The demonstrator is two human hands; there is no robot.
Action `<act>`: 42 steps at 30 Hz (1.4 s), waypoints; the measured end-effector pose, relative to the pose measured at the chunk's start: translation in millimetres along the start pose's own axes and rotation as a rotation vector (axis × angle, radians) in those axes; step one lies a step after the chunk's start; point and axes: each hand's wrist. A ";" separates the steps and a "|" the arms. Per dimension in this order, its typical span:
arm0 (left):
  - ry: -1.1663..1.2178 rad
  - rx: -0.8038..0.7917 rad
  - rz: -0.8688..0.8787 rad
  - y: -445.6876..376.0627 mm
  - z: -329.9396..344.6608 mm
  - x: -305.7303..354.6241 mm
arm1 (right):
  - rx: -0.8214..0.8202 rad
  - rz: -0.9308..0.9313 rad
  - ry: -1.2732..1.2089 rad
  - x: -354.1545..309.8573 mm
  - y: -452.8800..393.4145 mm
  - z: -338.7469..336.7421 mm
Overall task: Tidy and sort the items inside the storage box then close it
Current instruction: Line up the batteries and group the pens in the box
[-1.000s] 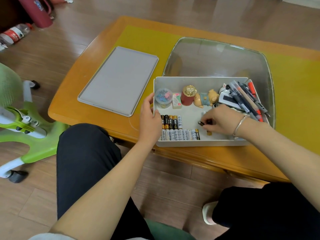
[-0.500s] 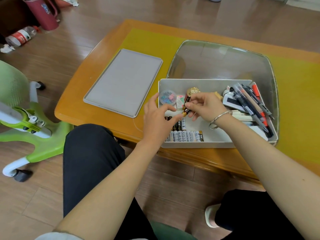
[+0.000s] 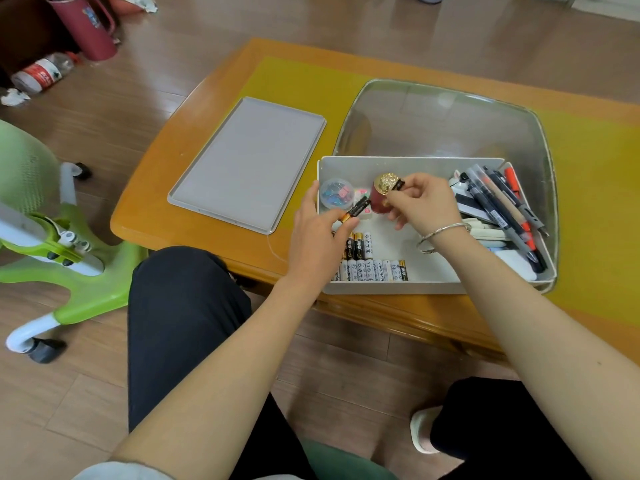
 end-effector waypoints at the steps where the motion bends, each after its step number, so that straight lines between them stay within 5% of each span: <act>1: 0.001 0.005 -0.010 -0.4 0.1 -0.1 | -0.010 0.033 0.003 0.7 0.3 -3.4; 7: 0.000 0.015 0.000 0.6 -1.1 1.2 | -0.250 0.127 -0.031 1.0 11.9 3.4; 18: -0.048 -0.042 0.058 1.8 -2.1 1.3 | -0.276 0.032 0.089 2.7 6.9 10.0; 22: -0.024 -0.048 0.065 -0.9 0.7 -0.1 | -0.195 0.059 0.372 2.9 -5.9 -6.7; 26: 0.024 0.014 0.023 -2.2 2.8 -1.7 | -0.304 0.148 0.711 10.0 -12.0 -9.4; 32: 0.022 0.025 0.010 -1.8 2.9 0.0 | -0.399 0.201 0.883 15.4 -11.6 5.4; 42: -0.004 0.034 0.017 -0.3 1.9 0.2 | -0.389 0.263 0.702 20.2 -10.9 7.6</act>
Point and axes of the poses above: each hand's wrist, its own y-axis away from the middle knuckle, its own z-axis out of the palm, x = y × z, and after that the axes turned 15 degrees about -y, right-handed
